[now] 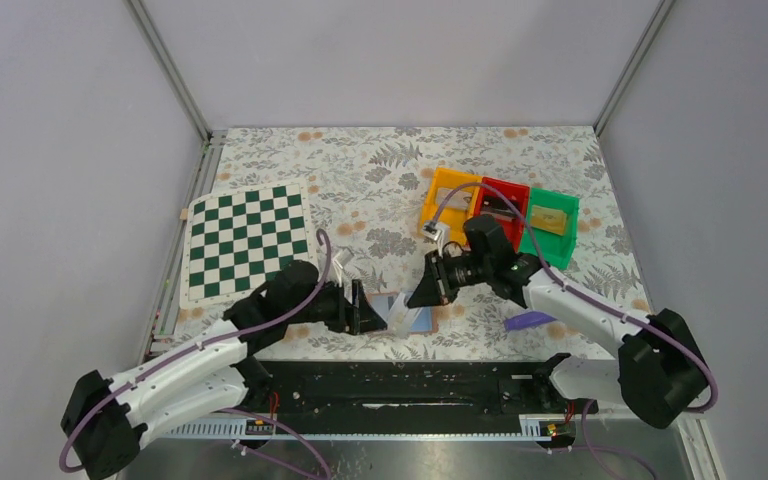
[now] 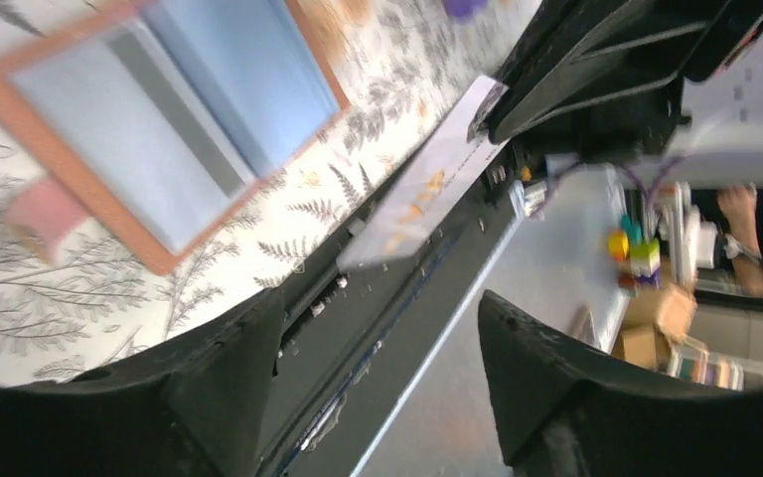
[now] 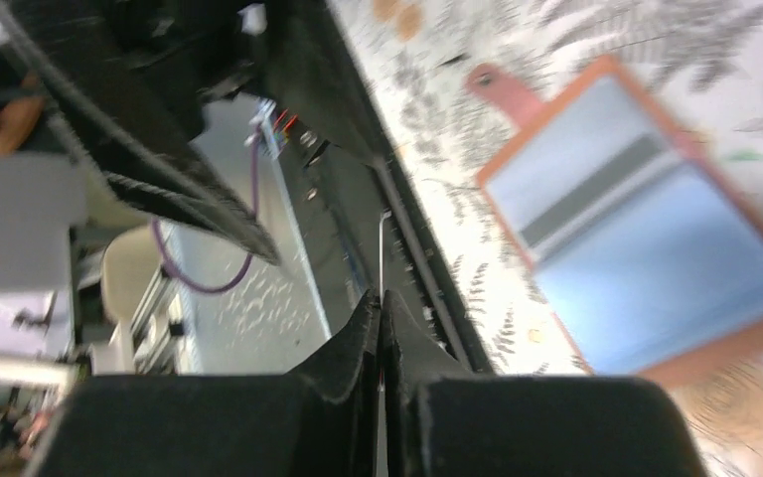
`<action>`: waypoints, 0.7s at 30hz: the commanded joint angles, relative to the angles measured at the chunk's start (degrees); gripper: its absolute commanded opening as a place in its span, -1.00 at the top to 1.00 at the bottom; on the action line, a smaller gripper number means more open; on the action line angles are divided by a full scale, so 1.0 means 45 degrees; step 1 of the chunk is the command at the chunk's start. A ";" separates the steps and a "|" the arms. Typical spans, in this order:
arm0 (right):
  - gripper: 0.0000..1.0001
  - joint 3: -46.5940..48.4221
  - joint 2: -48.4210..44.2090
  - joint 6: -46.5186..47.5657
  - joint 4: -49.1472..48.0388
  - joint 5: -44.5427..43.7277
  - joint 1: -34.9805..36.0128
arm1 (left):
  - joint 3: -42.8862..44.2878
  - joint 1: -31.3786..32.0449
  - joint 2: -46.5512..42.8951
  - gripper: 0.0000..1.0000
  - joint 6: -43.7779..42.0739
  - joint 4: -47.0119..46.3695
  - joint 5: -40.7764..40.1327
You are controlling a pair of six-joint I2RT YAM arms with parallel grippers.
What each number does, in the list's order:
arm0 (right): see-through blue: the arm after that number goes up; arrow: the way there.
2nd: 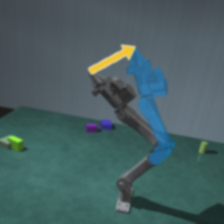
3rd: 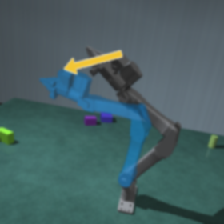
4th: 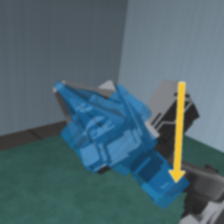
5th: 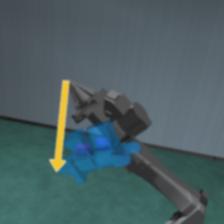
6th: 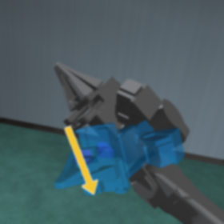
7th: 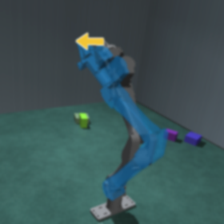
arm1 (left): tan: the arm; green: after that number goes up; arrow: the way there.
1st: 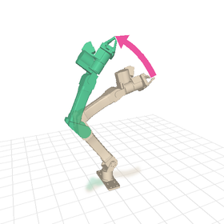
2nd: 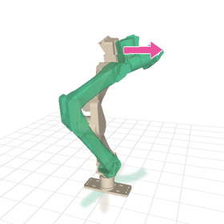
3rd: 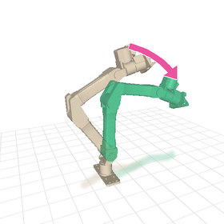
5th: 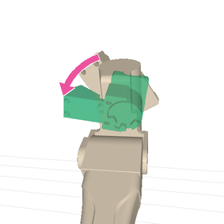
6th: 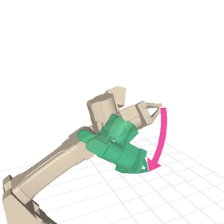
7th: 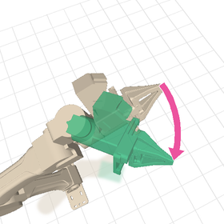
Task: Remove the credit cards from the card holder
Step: Place the credit card in the storage box.
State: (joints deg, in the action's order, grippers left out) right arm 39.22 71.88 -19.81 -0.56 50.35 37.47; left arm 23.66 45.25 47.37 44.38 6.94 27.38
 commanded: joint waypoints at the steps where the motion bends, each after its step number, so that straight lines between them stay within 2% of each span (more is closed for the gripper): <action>1: 1.00 0.1066 -0.0876 -0.0223 0.1933 -0.2567 -0.1041 | 0.1932 -0.0114 -0.0832 -0.53 -0.1202 0.3123 -0.3822; 3: 1.00 0.1326 -0.1095 -0.0350 0.2392 -0.3690 -0.1554 | 0.2422 -0.0125 -0.1085 -0.88 -0.1422 0.4012 -0.5020; 4: 1.00 0.1539 -0.1234 -0.0383 0.2683 -0.4709 -0.1770 | 0.2643 -0.0129 -0.1200 -0.96 -0.1539 0.4374 -0.5572; 9: 1.00 0.1985 -0.1269 -0.1158 0.2568 -0.7905 -0.2864 | 0.3426 -0.0134 -0.1437 -0.98 -0.2139 0.5566 -0.7434; 14: 1.00 0.2899 -0.0149 -0.2030 0.1255 -0.9868 -0.3993 | 0.4052 -0.0135 -0.1303 -0.97 -0.2489 0.6455 -0.7160; 21: 1.00 0.4481 0.2229 -0.3036 -0.0473 -1.1909 -0.4411 | 0.4702 -0.0132 -0.1541 -0.97 -0.3493 0.7709 -0.7164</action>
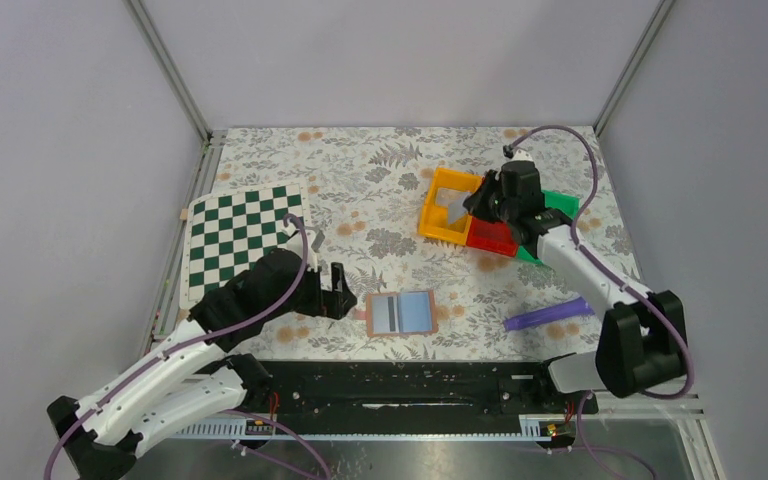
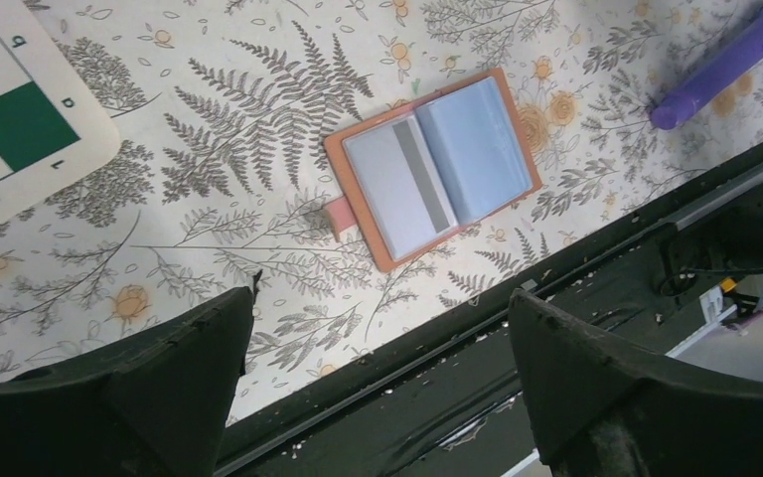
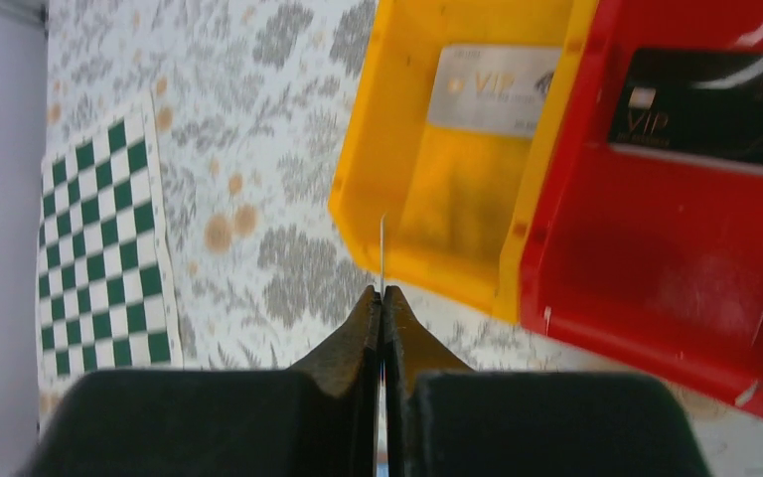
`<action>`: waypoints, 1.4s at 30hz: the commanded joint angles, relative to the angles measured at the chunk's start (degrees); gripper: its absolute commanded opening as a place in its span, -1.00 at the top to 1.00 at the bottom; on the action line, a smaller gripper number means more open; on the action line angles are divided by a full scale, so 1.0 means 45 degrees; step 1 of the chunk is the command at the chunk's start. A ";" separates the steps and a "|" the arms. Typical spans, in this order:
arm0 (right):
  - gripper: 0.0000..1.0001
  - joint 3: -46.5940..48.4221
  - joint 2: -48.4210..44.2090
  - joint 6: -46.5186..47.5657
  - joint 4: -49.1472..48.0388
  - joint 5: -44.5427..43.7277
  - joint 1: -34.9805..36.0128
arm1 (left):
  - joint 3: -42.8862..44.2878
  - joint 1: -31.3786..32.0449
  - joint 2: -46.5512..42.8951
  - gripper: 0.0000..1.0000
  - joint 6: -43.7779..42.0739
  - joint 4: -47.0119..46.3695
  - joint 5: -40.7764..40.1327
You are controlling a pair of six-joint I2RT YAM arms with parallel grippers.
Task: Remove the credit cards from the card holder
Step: Place the credit card in the storage box.
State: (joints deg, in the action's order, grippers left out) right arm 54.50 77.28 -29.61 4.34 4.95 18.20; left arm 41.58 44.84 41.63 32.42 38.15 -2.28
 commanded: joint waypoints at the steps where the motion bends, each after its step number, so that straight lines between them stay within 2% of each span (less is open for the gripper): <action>1: 1.00 0.1272 0.1282 -0.1011 -0.1756 -0.2015 -0.0146 | 0.0693 -0.0045 -0.0366 -0.97 -0.0836 0.0830 -0.0743; 10: 1.00 0.2726 0.3932 -0.2797 -0.2743 -0.2731 -0.0259 | 0.0480 -0.0036 -0.1224 -0.97 -0.0757 0.0705 -0.0861; 16: 0.98 0.2643 0.4777 -0.3725 -0.3135 -0.3301 -0.0323 | 0.0362 -0.0022 -0.1968 -0.97 -0.0654 0.0703 -0.1123; 25: 0.97 0.3286 0.6246 -0.4156 -0.3559 -0.2847 -0.0371 | 0.0308 0.0293 -0.2072 -0.97 -0.0673 0.0652 -0.1116; 34: 0.94 0.4189 0.7016 -0.3654 -0.3220 -0.2400 -0.0485 | 0.0310 0.0387 -0.2018 -0.97 -0.0644 0.0664 -0.1245; 36: 0.89 0.4384 0.7149 -0.3592 -0.3052 -0.2326 -0.0566 | 0.0310 0.0387 -0.2004 -0.98 -0.0643 0.0675 -0.1242; 39: 0.63 0.4725 0.7324 -0.3466 -0.2538 -0.2281 -0.0658 | 0.0310 0.0387 -0.1979 -0.97 -0.0652 0.0673 -0.1270; 42: 0.50 0.4925 0.7315 -0.3330 -0.2096 -0.2476 -0.0720 | 0.0315 0.0388 -0.1985 -0.98 -0.0624 0.0668 -0.1279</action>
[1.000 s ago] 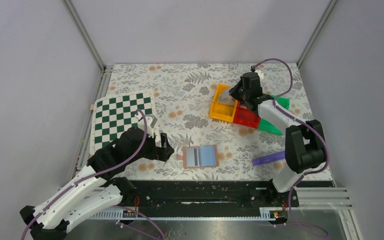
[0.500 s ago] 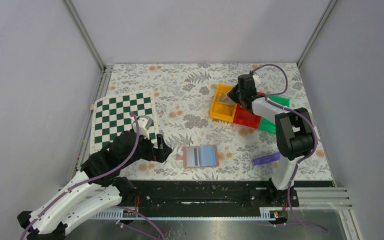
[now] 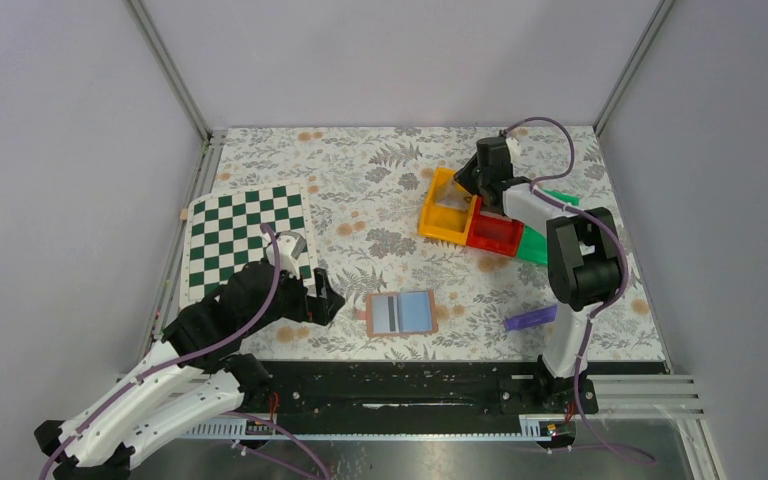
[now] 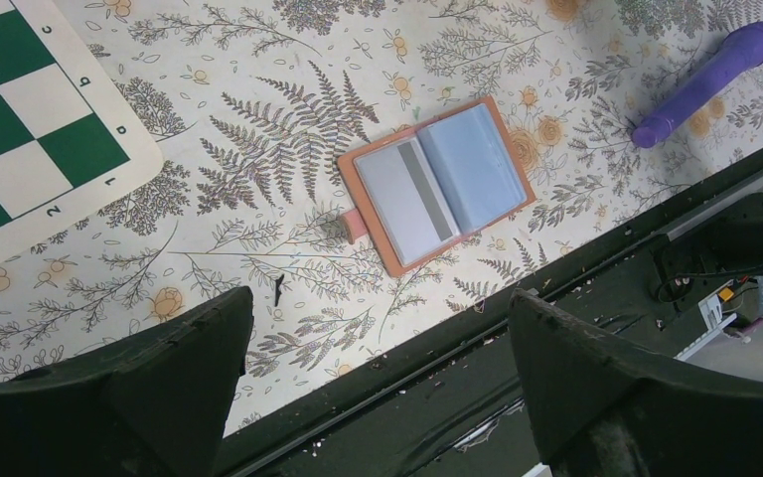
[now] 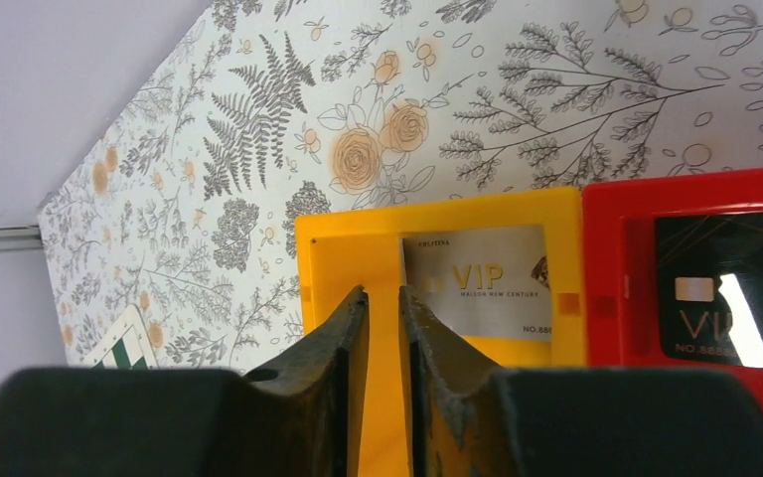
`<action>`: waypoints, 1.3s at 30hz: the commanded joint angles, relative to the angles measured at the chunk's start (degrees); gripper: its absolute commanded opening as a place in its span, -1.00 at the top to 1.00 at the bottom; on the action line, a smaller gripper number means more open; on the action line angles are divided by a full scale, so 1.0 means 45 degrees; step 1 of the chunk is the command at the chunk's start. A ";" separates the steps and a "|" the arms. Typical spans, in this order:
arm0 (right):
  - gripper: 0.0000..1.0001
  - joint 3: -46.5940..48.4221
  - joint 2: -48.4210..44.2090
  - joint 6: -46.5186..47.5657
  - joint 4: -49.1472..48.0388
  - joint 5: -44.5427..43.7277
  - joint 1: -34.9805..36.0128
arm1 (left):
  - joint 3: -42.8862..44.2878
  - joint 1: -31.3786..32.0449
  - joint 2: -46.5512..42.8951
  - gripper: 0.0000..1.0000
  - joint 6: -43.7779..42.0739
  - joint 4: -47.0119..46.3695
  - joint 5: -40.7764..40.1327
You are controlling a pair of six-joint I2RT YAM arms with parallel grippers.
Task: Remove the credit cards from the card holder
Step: Place the credit card in the storage box, then remove the credit card from the card holder.
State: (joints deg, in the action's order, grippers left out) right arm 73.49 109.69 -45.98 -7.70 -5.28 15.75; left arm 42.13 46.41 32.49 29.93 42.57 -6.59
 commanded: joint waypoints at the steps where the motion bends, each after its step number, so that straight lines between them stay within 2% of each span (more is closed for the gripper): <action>1: 0.47 0.0717 0.0102 0.0314 0.0655 -0.0225 -0.0237 | 0.0197 0.0035 0.0070 -0.97 -0.0070 -0.0311 -0.0348; 11: 0.43 0.1589 -0.0478 0.1641 0.1974 -0.0289 -0.0599 | 0.0180 0.0055 0.0067 -0.98 -0.0001 -0.0260 -0.0494; 19: 0.43 0.1495 -0.1878 0.2536 0.2985 0.1081 -0.0609 | 0.0204 0.0045 0.0475 -0.96 0.0235 -0.0259 -0.0538; 25: 0.42 -0.0349 -0.4097 0.2503 0.3253 0.2615 -0.0519 | 0.0311 0.0037 0.1797 -0.88 0.0811 -0.0314 0.0417; 30: 0.41 -0.2273 -0.6272 0.2629 0.3696 0.3345 0.0095 | -0.0615 0.0032 0.2914 -0.74 0.1676 -0.1630 0.1388; 35: 0.39 -0.4359 -0.8223 0.2589 0.3839 0.3246 0.1748 | -0.2355 0.0009 0.3261 -0.65 0.2570 -0.3312 0.0973; 39: 0.38 -0.5708 -0.9032 0.1872 0.3407 0.3445 0.3229 | -0.3034 -0.0004 0.3379 -0.63 0.3220 -0.3754 0.0156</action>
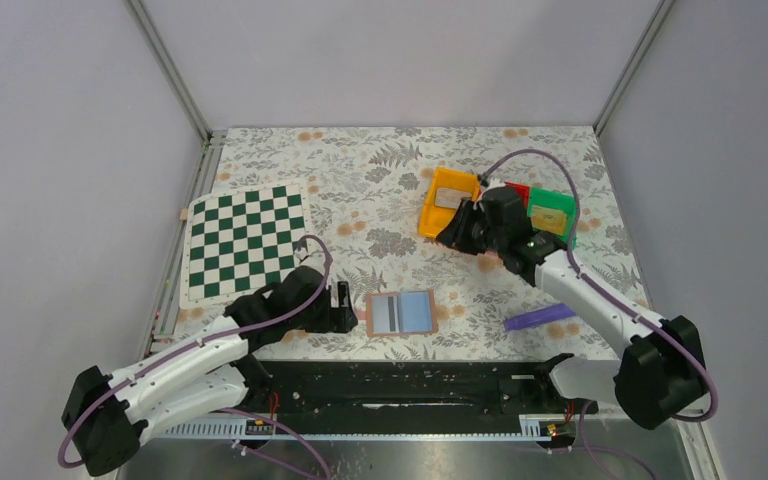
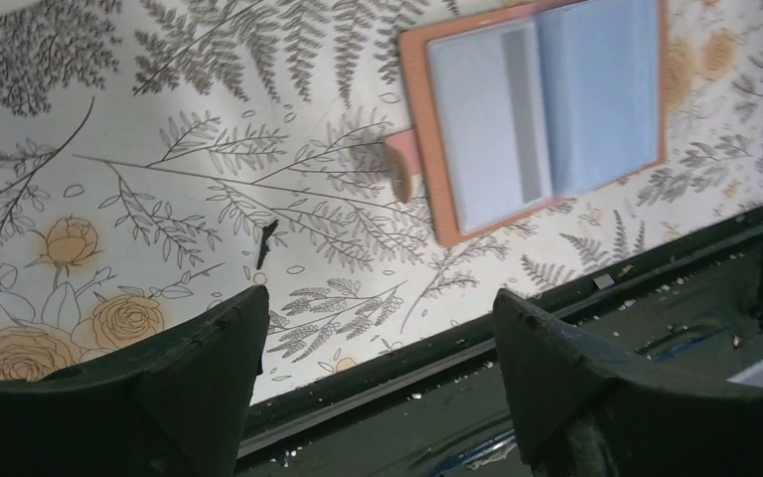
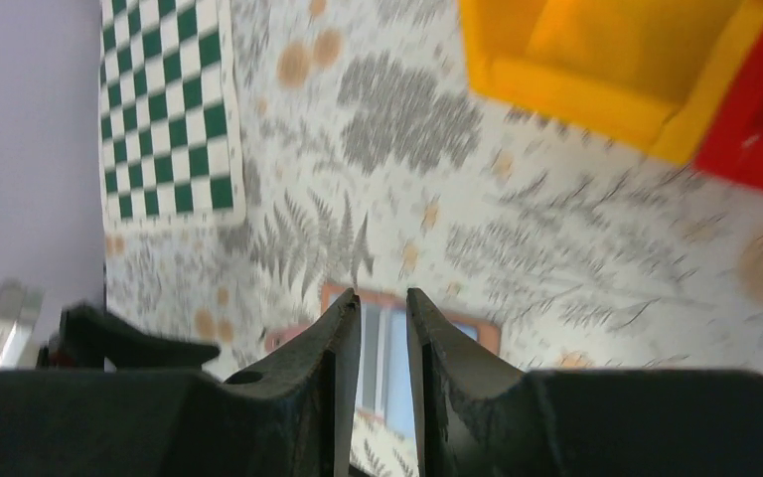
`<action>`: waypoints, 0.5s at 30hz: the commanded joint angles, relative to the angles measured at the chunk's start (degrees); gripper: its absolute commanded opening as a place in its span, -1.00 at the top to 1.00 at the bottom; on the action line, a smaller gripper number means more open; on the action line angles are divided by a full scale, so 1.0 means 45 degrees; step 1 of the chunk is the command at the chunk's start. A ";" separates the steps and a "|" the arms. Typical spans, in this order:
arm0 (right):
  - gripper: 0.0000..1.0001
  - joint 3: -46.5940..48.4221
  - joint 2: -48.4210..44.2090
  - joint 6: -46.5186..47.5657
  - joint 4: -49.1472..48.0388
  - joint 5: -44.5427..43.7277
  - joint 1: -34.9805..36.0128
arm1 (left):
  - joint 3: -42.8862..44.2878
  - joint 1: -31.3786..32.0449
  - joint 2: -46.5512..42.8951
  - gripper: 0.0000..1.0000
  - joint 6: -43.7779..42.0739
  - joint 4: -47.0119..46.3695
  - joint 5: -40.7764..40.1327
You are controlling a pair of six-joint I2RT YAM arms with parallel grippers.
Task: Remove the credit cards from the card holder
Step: Remove the credit card from the card holder.
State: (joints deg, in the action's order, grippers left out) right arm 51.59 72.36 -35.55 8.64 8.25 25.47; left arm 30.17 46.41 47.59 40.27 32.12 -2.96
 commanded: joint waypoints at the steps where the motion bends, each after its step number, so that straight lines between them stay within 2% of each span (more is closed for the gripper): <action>1: 0.38 -0.1075 -0.0863 -0.0558 -0.0286 0.0430 0.1442 | -0.0443 0.0001 0.0048 -0.63 0.0966 -0.1490 -0.0743; 8: 0.36 -0.2166 -0.1647 -0.0824 -0.0439 0.0084 0.3498 | -0.0447 -0.0062 0.0484 -0.63 0.1229 -0.1770 -0.1545; 15: 0.35 -0.3346 -0.2792 -0.0742 -0.0642 0.0041 0.3769 | -0.1653 -0.0099 0.1497 -0.58 0.2046 -0.4729 -0.0162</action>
State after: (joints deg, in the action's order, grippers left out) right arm 38.63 63.24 -38.68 7.79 9.10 41.95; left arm 24.58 46.22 51.90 46.92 20.69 -6.57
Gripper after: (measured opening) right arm 0.323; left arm 0.798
